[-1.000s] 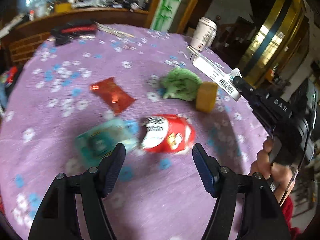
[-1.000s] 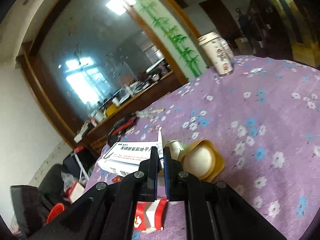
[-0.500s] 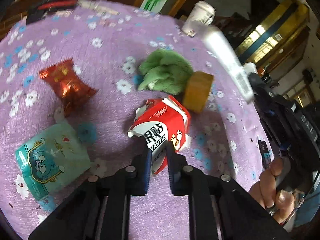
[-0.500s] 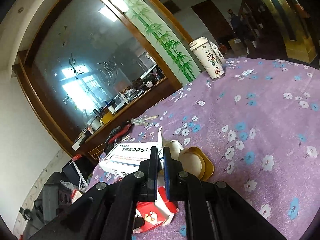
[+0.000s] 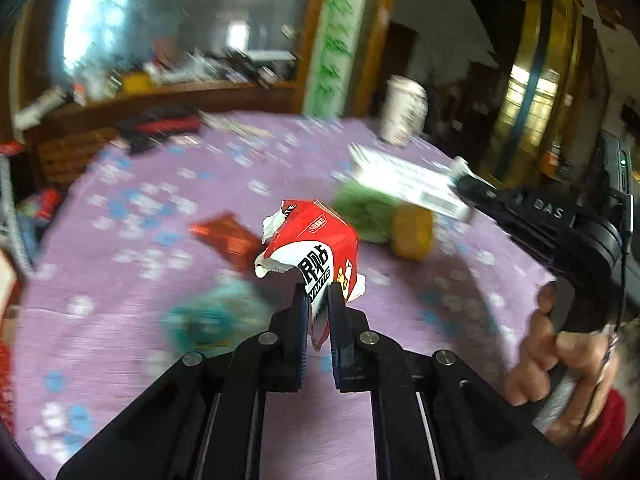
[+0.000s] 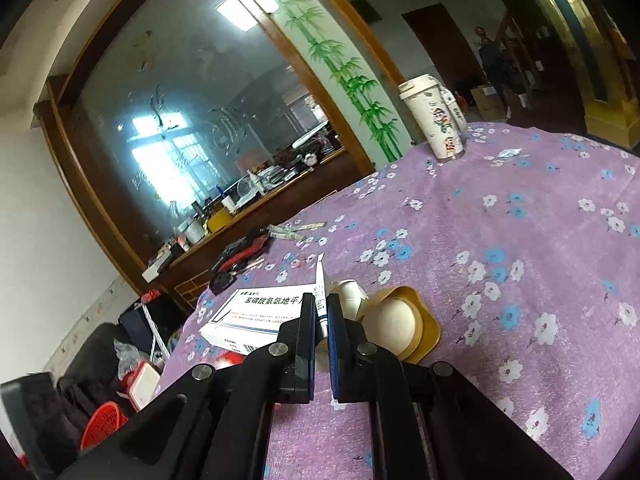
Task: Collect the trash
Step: 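Lift the milk carton with the left tool while the right tool lifts the box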
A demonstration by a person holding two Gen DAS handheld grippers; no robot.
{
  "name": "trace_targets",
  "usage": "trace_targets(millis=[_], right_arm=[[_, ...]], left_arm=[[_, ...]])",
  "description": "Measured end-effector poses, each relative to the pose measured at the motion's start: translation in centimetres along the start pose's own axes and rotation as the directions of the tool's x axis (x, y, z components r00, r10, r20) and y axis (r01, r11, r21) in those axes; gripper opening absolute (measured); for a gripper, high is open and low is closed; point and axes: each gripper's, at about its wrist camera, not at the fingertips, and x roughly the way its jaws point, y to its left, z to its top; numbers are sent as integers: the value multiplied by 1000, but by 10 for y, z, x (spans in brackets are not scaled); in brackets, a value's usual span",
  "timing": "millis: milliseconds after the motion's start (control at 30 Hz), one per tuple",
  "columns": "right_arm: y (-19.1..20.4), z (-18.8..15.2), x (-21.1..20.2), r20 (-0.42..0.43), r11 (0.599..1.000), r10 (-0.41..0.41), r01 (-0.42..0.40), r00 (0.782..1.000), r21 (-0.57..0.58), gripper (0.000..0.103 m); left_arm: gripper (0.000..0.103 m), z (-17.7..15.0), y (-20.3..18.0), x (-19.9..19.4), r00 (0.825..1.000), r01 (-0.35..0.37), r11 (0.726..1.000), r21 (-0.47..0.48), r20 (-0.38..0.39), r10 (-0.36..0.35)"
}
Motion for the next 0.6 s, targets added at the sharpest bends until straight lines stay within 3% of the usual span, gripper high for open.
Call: trace_targets(millis=[100, 233, 433, 600], right_arm=[[12, -4, 4, -16, 998, 5, -6, 1000, -56, 6], [28, -12, 7, -29, 991, 8, -12, 1000, -137, 6], [45, -20, 11, -45, 975, 18, -27, 999, -219, 6], [53, -24, 13, -49, 964, 22, -35, 999, -264, 6]], left_arm=[[9, -4, 15, -17, 991, -95, 995, -4, 93, 95], [9, -7, 32, -23, 964, -206, 978, -3, 174, 204], [9, -8, 37, -29, 947, -225, 974, 2, 234, 218], [9, -9, 43, -22, 960, -202, 979, -23, 195, 202]])
